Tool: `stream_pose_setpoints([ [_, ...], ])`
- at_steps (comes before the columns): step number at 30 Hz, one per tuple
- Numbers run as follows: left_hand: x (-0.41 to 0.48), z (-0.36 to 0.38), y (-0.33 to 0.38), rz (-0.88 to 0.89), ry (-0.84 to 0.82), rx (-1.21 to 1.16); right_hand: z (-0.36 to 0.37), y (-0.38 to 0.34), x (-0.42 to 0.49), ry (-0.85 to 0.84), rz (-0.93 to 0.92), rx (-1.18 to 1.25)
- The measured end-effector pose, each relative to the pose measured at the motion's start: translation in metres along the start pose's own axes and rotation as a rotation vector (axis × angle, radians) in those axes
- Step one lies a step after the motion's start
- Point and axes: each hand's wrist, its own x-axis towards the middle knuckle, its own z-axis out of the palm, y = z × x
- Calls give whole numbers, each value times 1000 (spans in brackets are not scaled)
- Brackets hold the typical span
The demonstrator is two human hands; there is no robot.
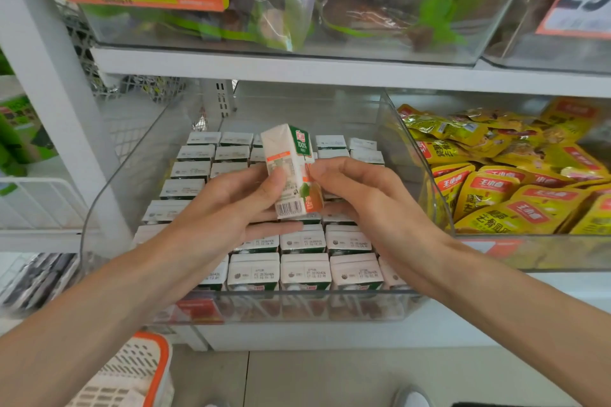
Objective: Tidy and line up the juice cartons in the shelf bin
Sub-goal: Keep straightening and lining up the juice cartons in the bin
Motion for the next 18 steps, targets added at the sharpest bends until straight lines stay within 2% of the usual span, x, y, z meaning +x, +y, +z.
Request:
stream_pose_setpoints([
  [3,0,-1,2,19,50,55,1,-2,-1,-36,-36,-108],
  [8,0,0,4,37,148,56,1,2,-1,-33,-20,-96],
  [14,-2,2,5,32,121,22,0,3,-1,-9,-26,-45],
  [18,1,3,6,31,171,8,-1,5,-1,45,-70,-80],
])
